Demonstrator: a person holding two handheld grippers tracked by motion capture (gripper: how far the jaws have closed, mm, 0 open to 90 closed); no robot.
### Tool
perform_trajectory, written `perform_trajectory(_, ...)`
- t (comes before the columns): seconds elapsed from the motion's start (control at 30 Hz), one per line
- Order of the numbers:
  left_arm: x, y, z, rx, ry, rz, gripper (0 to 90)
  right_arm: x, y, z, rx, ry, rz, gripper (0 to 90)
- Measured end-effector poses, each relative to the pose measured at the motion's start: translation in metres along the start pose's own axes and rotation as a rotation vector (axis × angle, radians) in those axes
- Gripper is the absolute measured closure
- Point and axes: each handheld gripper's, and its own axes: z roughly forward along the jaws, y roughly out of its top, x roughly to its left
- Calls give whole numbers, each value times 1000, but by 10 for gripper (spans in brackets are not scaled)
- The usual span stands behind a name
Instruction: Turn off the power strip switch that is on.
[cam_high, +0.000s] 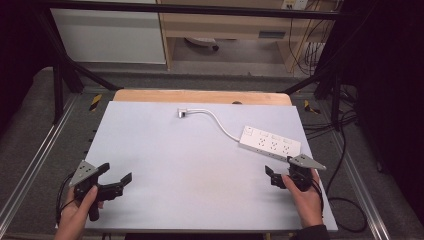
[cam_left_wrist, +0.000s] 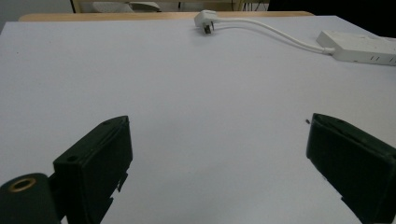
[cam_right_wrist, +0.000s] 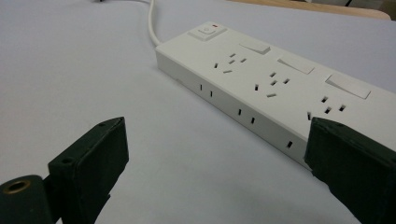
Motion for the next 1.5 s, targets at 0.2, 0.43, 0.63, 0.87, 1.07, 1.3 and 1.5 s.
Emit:
perform_trajectory(0.2, 0, 0, 0, -1, -7, 0, 69, 2, 2, -2, -12, -2, -9, 57)
perform_trajectory(0.43, -1, 0, -1, -4, -8, 2, 63, 4, 5, -5, -30, -3, -5, 45)
perform_trajectory(0.63, -2, 0, -1, -4, -8, -1, 63, 6, 8, -7, -53, -10, -1, 40)
perform_trajectory(0.87, -2, 0, -1, -4, -10, -2, 63, 7, 10, -8, -54, -15, 10, 39)
perform_trajectory(1.07, -2, 0, -1, -3, -13, -2, 62, 9, 11, -7, -51, -18, 0, 42)
perform_trajectory(1.3, -3, 0, 0, 10, -10, -3, 62, 11, 18, -8, -64, -35, -1, 54)
perform_trajectory(1.5, -4, 0, 2, 12, -11, 2, 61, 15, 22, -8, -62, -26, -3, 59)
